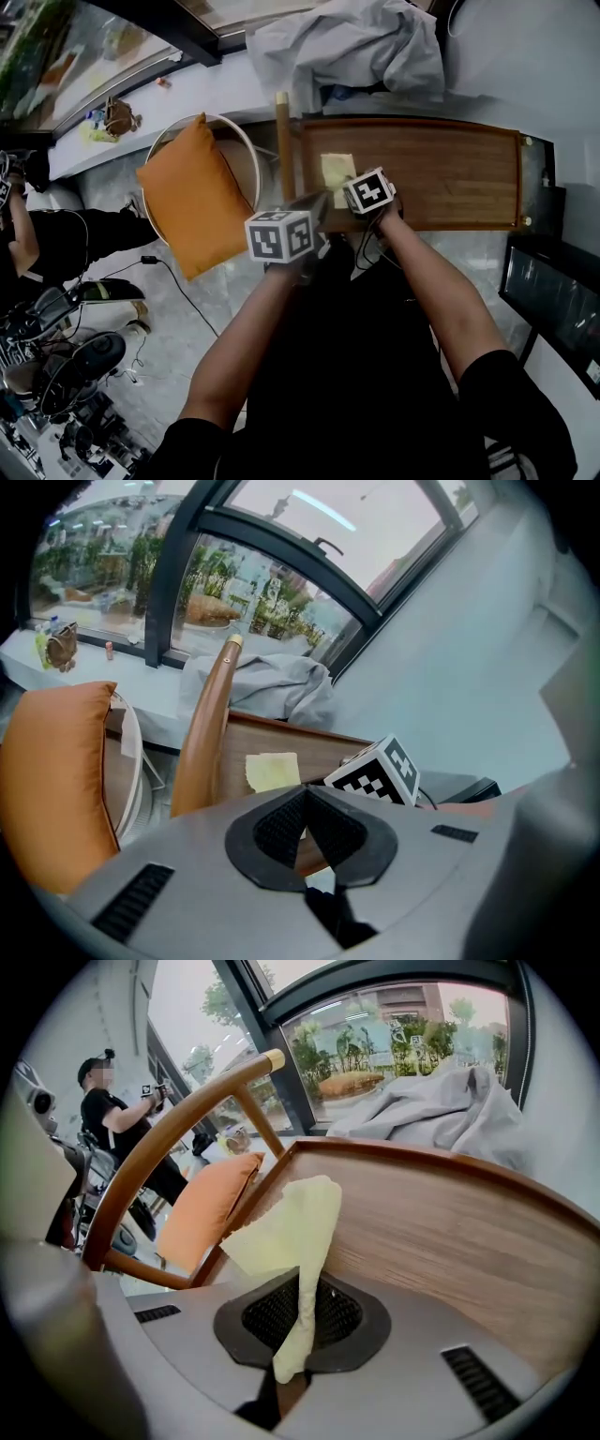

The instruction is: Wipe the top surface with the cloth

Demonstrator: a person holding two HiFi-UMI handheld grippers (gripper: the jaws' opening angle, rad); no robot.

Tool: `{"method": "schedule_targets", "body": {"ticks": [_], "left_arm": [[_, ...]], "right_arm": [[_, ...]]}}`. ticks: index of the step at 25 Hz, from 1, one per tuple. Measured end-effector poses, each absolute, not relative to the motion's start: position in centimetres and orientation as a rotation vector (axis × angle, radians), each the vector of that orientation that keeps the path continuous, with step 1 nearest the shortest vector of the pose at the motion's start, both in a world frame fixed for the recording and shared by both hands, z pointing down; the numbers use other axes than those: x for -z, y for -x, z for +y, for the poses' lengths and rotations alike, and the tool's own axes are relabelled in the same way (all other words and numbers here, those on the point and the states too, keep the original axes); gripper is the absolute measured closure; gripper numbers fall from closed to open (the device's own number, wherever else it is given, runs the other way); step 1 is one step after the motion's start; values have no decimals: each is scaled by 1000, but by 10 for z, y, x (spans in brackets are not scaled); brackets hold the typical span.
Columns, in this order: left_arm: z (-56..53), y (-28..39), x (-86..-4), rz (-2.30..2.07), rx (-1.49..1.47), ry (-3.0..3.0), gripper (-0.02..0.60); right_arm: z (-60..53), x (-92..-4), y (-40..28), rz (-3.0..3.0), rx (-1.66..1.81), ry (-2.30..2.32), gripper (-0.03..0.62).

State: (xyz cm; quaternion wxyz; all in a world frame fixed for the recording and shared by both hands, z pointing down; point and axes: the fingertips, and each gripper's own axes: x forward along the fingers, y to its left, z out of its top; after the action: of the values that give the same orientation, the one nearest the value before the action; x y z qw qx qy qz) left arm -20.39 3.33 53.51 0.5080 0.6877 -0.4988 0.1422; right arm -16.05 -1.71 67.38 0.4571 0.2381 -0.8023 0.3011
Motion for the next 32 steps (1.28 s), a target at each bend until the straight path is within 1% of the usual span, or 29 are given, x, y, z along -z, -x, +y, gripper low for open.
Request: {"method": "schedule_targets", "body": {"ticks": [7, 19, 32], "left_arm": [[27, 171, -539, -1218, -352, -1628, 574], [4, 85, -545, -1144, -375, -1665, 572], [-6, 23, -552, -1108, -388, -1679, 572]], "right_arm": [[-28, -674, 107, -1949, -757, -607, 562], [-52, -670, 2, -1915, -785, -686, 562], [-70, -668, -76, -1911, -788, -728, 562]]}}
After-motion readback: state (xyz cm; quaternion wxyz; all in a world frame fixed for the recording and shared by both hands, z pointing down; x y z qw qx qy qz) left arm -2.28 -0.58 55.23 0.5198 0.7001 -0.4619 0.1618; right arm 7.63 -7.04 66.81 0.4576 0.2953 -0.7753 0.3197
